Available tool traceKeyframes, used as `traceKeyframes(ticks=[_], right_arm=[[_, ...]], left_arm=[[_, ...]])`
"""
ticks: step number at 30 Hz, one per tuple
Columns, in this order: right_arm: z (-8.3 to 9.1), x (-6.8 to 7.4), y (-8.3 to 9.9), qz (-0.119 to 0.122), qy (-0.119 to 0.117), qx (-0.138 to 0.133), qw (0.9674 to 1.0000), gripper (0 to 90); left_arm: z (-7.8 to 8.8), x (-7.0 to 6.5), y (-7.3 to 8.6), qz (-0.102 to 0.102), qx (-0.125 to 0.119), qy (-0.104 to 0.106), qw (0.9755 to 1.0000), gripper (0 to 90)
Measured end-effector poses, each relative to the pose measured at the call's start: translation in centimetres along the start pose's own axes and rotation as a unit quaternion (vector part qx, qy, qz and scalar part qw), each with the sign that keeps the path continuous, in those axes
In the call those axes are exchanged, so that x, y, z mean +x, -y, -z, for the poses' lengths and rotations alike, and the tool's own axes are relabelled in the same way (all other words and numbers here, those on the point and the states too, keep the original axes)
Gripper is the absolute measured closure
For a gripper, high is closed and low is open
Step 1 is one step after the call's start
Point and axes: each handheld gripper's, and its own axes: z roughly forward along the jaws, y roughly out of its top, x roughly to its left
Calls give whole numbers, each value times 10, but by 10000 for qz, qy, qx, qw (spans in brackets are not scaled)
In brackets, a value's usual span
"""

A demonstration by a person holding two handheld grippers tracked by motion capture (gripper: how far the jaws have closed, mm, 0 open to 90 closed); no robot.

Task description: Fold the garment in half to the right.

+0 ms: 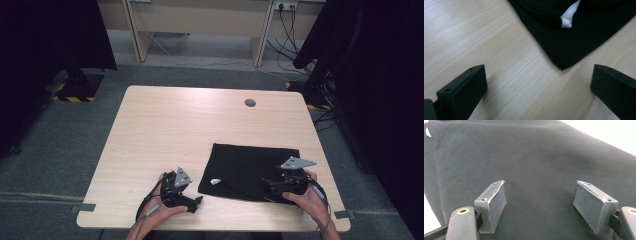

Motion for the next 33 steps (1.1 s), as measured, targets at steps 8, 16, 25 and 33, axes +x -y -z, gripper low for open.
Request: traceKeyframes(ticks=[8, 16, 25, 33], right_arm=[[-10, 20, -12, 130, -116, -125, 9998, 274], [-23, 30, -16, 290, -182, 20, 9994, 311], [-23, 40, -10, 495, -405, 74, 9979, 308], [-23, 44, -10, 573, -478, 82, 9972, 308]], left_arm=[[-8, -5, -7, -86, 4, 93, 9999, 0], [-13, -12, -13, -223, -17, 215, 9995, 5], [-23, -24, -23, -414, -26, 315, 9986, 4], [-28, -31, -30, -511, -222, 513, 9971, 168]])
